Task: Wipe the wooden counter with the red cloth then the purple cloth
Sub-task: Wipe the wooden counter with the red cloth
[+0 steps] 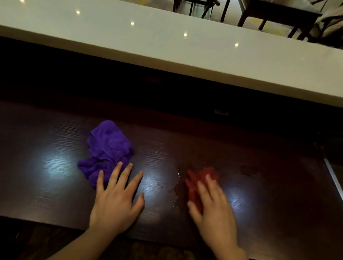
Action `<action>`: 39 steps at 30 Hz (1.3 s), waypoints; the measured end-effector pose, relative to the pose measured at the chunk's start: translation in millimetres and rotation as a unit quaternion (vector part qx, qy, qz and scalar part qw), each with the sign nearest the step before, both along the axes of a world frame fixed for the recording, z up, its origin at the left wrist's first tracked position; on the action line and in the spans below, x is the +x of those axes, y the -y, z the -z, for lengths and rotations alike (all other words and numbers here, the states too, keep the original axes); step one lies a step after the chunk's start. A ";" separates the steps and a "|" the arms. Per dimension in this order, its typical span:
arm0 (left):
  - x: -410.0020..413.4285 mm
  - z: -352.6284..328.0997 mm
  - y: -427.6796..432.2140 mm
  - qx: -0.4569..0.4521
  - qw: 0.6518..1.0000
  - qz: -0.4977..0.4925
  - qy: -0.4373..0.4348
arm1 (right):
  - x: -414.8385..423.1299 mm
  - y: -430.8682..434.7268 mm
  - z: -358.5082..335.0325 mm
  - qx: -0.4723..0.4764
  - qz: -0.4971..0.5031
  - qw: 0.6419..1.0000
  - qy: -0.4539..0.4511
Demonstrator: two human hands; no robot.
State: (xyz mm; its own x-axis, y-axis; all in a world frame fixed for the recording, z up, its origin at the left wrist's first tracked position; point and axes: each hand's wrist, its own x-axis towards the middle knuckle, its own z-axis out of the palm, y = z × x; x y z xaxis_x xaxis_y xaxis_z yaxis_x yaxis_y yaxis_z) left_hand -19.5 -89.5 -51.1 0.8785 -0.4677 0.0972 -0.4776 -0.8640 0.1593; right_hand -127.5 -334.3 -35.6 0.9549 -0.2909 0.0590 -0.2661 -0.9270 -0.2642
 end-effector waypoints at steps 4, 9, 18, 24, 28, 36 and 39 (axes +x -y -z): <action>-0.8 -1.3 0.6 0.007 1.000 -0.004 -0.008 | 47.3 -17.0 -10.3 0.048 0.106 0.993 -0.013; -0.7 -0.9 0.5 0.002 1.000 -0.007 -0.004 | 3.5 -59.6 -0.9 0.014 -0.052 0.998 -0.018; -0.7 -2.4 2.2 -0.001 1.000 -0.008 -0.004 | 107.2 4.6 -20.9 0.078 0.088 0.992 -0.042; -1.7 -4.0 2.5 0.001 1.000 -0.010 -0.008 | 49.5 -34.7 -4.7 0.065 -0.134 0.989 -0.007; -1.4 -5.5 3.4 0.005 1.000 -0.015 -0.016 | 45.9 -19.5 -2.2 0.059 -0.114 0.992 -0.022; -0.1 -2.1 2.1 0.001 1.000 -0.014 -0.011 | 48.6 -69.6 -11.9 0.073 -0.126 0.989 -0.003; 0.2 -0.9 1.8 -0.001 1.000 -0.014 -0.012 | 11.1 -54.4 -5.5 0.075 -0.154 0.985 0.005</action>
State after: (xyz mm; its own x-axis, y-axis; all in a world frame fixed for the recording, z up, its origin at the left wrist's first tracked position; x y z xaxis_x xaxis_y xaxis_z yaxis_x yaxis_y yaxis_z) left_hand -19.3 -91.4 -50.2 0.8937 -0.4422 0.0766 -0.4487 -0.8769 0.1725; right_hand -116.4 -279.9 -30.2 0.9989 0.0069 0.0471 0.0254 -0.9137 -0.4057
